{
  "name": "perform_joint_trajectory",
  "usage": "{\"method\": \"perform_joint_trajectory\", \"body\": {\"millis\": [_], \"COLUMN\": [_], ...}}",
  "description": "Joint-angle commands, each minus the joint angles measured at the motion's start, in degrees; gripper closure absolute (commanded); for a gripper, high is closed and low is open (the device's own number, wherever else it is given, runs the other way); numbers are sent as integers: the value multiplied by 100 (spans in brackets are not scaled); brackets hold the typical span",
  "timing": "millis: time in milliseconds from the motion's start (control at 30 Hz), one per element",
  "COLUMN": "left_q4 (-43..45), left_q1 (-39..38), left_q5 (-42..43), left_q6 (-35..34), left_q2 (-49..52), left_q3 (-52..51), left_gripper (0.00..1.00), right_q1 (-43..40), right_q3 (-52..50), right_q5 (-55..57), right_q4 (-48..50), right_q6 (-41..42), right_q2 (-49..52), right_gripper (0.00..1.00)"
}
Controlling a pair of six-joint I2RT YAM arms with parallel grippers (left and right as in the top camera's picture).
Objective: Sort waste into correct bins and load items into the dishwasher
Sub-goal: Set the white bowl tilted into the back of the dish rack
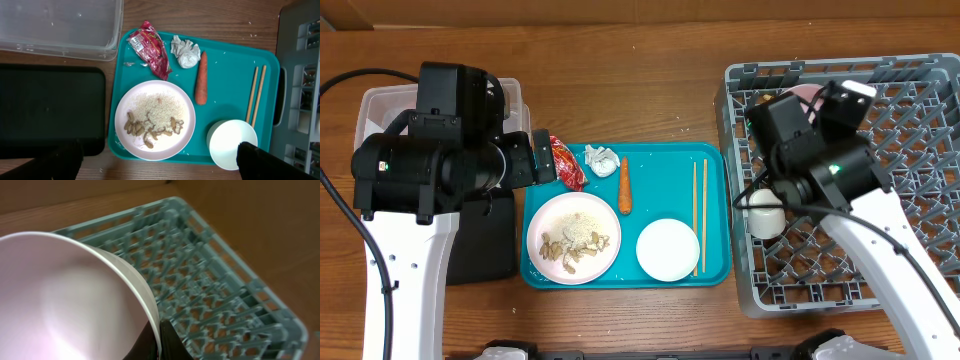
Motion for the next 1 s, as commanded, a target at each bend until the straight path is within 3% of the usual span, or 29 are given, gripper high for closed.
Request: {"method": "perform_joint_trajectory", "body": {"millis": [0,167,333,967], "left_q4": [17,17,20,17], "left_q1": [33,33,33,31], "left_q5": [-39,-39,-39,-39], "left_q6": [-35,-35,-35,-35], "left_q2": [-33,-33,-33,-33], "left_q3": [33,33,33,33], "left_gripper": [0,0,0,0], "right_q1": [-313,-728,-1082,-1307], "right_q3": [-107,-107,-107,-107], "right_q5": [1084,1845,1869,1906], "right_q4": [116,153,577,1032], "right_q6": [149,-254,-1113,-1545], "right_q2": [352,1014,1646,2712], "right_gripper": [96,96,96,96]}}
